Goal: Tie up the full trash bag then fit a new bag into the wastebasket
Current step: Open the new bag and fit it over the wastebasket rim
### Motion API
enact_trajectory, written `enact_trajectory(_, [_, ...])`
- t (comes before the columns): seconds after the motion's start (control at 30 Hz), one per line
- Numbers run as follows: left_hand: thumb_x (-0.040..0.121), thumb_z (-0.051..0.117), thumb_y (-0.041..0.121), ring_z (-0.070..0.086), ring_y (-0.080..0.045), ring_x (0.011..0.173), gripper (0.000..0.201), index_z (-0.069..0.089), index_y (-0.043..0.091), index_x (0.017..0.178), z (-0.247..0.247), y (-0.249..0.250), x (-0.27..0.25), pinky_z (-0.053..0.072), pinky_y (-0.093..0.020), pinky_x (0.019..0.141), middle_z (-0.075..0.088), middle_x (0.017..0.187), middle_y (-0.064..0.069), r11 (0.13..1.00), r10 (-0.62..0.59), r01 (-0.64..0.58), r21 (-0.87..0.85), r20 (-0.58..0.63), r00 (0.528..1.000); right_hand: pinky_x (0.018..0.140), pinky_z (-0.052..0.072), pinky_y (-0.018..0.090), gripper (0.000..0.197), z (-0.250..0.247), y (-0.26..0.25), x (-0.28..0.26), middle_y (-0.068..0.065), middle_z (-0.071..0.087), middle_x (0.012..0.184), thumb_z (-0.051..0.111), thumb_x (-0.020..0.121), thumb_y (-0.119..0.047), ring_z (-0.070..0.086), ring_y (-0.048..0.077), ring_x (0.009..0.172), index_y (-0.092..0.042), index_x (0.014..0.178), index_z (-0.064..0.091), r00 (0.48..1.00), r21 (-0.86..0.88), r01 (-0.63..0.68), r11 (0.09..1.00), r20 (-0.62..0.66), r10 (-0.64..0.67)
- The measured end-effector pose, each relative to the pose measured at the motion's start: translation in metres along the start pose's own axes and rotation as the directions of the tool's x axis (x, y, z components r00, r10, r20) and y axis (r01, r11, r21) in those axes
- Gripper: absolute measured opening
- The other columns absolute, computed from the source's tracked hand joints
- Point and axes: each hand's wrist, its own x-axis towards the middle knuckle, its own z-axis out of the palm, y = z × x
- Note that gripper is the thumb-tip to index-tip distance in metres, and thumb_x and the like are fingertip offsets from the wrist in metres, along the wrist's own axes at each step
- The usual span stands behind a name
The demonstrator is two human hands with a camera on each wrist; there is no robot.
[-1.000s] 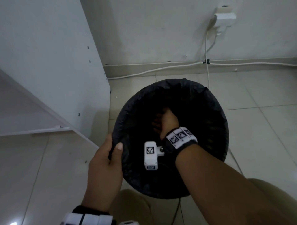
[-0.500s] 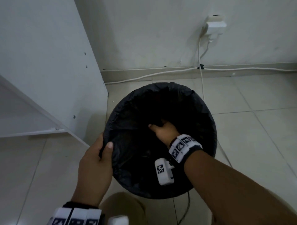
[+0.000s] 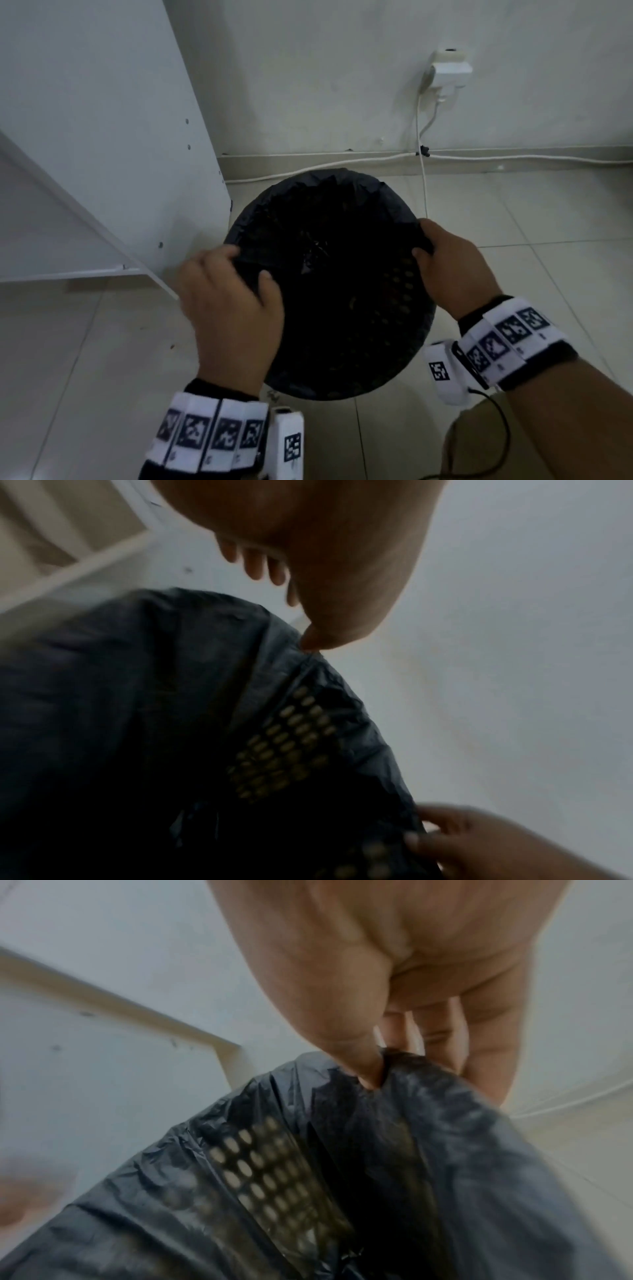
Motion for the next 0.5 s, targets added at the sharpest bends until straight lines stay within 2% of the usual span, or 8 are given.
enact_trajectory(0.07, [0.091,0.058,0.023,0.055,-0.025,0.091,0.015,0.052,0.012,0.100,0.011,0.025,0.005,0.044,-0.036,0.076,0.057,0.097,-0.009,0.987,0.090,-0.058,-0.148,0.219,0.972,0.081,0.051,0.042,0.044,-0.001,-0.002,-0.005,0.019,0.069,0.113,0.052,0.098,-0.017,0.064,0.040,0.100,-0.016,0.142,0.046,1.000,0.015,0.015,1.000,-0.012,-0.014])
enact_trajectory(0.13, [0.098,0.049,0.027,0.059,-0.027,0.080,0.017,0.051,0.016,0.086,0.034,0.035,0.017,0.042,-0.033,0.066,0.060,0.089,-0.011,0.999,0.037,-0.023,-0.033,0.583,0.812,0.080,0.051,0.041,0.045,0.000,-0.002,-0.008,0.019,0.069,0.112,0.051,0.098,-0.018,0.064,0.039,0.100,-0.017,0.143,0.046,1.000,0.024,0.024,0.999,-0.015,-0.024])
enact_trajectory(0.2, [0.100,0.046,0.026,0.064,-0.035,0.092,0.026,0.062,0.008,0.091,0.063,0.032,0.030,0.047,-0.036,0.072,0.065,0.102,-0.019,0.987,-0.118,-0.016,0.162,0.778,0.617,0.080,0.052,0.042,0.044,0.000,-0.002,-0.010,0.019,0.069,0.112,0.052,0.098,-0.017,0.064,0.039,0.099,-0.016,0.142,0.047,0.999,0.038,0.043,0.998,-0.023,-0.042])
enact_trajectory(0.27, [0.100,0.047,0.022,0.063,-0.034,0.111,0.031,0.064,0.000,0.114,0.091,0.023,0.036,0.049,-0.037,0.087,0.065,0.120,-0.018,0.950,-0.205,-0.090,0.299,0.813,0.545,0.083,0.052,0.042,0.046,0.000,-0.002,-0.012,0.019,0.069,0.113,0.053,0.098,-0.017,0.064,0.038,0.100,-0.015,0.144,0.046,0.998,0.063,0.052,0.997,-0.027,-0.050])
enact_trajectory(0.33, [0.098,0.049,0.023,0.057,-0.032,0.122,0.040,0.054,0.004,0.133,0.121,0.004,0.039,0.046,-0.035,0.097,0.058,0.133,-0.017,0.921,-0.258,-0.119,0.371,0.809,0.528,0.083,0.053,0.042,0.046,0.001,0.000,-0.013,0.018,0.070,0.112,0.053,0.098,-0.017,0.065,0.037,0.099,-0.015,0.144,0.046,0.998,0.082,0.062,0.995,-0.032,-0.059])
enact_trajectory(0.43, [0.097,0.051,0.042,0.034,-0.042,0.141,0.083,0.003,0.013,0.158,0.158,-0.020,0.038,0.034,-0.047,0.114,0.027,0.157,-0.023,0.874,-0.392,-0.119,0.471,0.829,0.399,0.080,0.054,0.043,0.043,0.002,0.003,-0.014,0.015,0.071,0.107,0.053,0.098,-0.018,0.066,0.034,0.092,-0.017,0.140,0.049,0.996,0.098,0.082,0.992,-0.040,-0.079])
enact_trajectory(0.47, [0.098,0.049,0.048,0.024,-0.043,0.145,0.089,-0.010,0.018,0.157,0.169,-0.027,0.035,0.029,-0.049,0.116,0.016,0.161,-0.023,0.854,-0.422,-0.143,0.500,0.827,0.372,0.080,0.054,0.042,0.044,0.002,0.004,-0.014,0.014,0.071,0.107,0.053,0.098,-0.018,0.066,0.033,0.092,-0.018,0.141,0.048,0.996,0.104,0.088,0.991,-0.037,-0.085])
enact_trajectory(0.5, [0.100,0.045,0.047,0.022,-0.040,0.147,0.083,-0.009,0.020,0.158,0.176,-0.032,0.032,0.027,-0.047,0.117,0.015,0.162,-0.020,0.810,-0.453,-0.196,0.552,0.803,0.388,0.081,0.054,0.042,0.045,0.001,0.005,-0.015,0.014,0.071,0.108,0.054,0.098,-0.018,0.066,0.033,0.092,-0.018,0.142,0.048,0.996,0.111,0.091,0.990,-0.033,-0.088])
